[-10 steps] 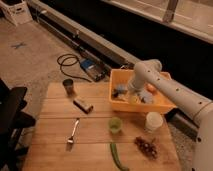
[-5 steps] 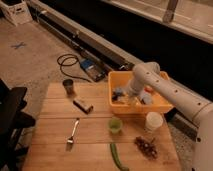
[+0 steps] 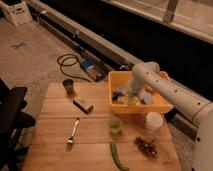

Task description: Place brush in plastic cup

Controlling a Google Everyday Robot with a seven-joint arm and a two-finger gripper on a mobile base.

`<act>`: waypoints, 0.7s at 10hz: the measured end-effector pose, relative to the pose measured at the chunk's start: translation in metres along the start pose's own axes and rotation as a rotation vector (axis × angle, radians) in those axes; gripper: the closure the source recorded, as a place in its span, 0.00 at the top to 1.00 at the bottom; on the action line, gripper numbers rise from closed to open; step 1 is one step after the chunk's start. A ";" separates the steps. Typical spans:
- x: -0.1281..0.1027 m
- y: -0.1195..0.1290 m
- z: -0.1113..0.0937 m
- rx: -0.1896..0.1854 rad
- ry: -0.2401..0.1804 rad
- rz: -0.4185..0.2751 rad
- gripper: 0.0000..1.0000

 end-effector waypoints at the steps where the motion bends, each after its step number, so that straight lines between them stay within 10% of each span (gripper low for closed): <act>1: 0.003 -0.001 0.003 -0.006 0.000 0.010 0.65; 7: 0.018 -0.011 0.023 -0.027 0.022 0.063 0.65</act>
